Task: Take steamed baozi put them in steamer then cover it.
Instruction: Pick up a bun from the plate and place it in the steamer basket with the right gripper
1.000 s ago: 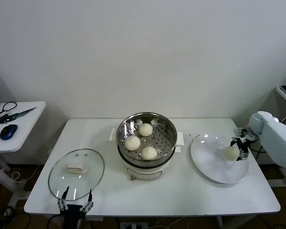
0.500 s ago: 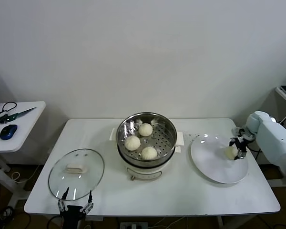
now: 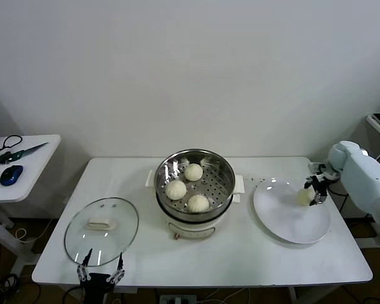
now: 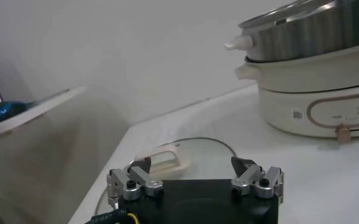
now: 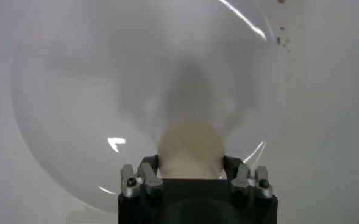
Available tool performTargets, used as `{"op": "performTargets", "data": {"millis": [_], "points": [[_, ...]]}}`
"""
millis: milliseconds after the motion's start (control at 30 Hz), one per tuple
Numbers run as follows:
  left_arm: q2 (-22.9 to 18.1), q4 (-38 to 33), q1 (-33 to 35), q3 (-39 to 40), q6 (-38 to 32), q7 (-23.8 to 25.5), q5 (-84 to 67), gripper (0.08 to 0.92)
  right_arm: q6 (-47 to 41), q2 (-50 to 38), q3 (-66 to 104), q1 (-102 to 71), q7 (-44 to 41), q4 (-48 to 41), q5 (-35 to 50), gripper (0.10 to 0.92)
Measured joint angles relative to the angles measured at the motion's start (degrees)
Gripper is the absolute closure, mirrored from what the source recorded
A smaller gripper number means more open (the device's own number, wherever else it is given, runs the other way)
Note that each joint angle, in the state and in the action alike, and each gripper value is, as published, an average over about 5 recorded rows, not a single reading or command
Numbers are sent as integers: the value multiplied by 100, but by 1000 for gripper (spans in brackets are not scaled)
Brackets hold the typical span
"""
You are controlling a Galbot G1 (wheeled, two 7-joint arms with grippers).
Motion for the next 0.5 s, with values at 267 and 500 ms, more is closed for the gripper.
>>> {"op": "performTargets", "data": {"millis": [267,500], "points": [[25,-75,83,87,-64,11,-38,177,-621,-103,-1636,1205,11,923,1697,330],[65,-152,128,173,-104,14,-69,177,-1247,63,-3211,2481,222,1887,3325,330]]}}
